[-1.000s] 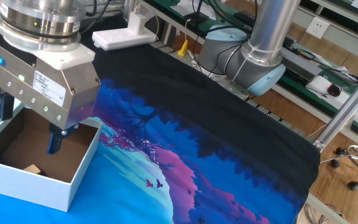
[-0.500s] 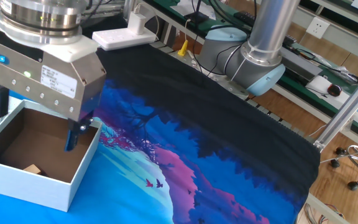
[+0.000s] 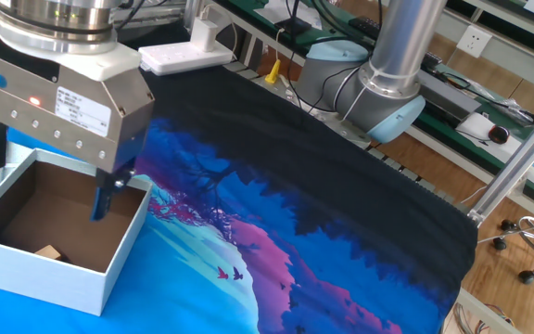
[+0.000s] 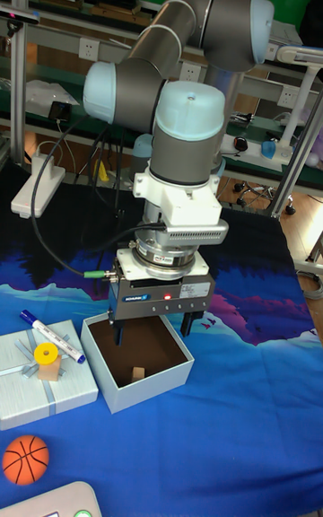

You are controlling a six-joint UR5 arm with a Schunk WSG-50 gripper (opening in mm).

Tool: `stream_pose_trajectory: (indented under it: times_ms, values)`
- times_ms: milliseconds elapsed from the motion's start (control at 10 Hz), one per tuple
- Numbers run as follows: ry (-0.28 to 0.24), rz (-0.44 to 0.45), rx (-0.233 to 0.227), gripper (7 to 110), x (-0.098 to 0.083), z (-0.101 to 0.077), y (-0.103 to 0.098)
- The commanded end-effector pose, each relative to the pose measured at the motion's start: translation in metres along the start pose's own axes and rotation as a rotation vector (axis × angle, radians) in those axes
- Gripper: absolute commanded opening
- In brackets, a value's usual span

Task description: Take everything out of the gift box

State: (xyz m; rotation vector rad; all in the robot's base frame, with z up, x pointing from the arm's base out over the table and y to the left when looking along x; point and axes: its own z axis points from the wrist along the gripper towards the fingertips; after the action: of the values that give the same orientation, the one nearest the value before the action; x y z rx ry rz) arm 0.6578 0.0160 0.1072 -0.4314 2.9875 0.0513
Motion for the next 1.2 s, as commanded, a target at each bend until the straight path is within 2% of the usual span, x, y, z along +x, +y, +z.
stream_pose_trajectory:
  times_ms: [0,200,700,1100]
  values:
    - [-0.014,0.055,0.026,22,-0.0028,-0.0016,-0.0047]
    - [0.000,0.071,0.042,22,0.0019,-0.0023,-0.0079]
    - [-0.007,0.065,0.021,22,-0.0005,-0.0023,-0.0039]
    - [0.001,0.081,0.034,22,0.0013,-0.0017,-0.0076]
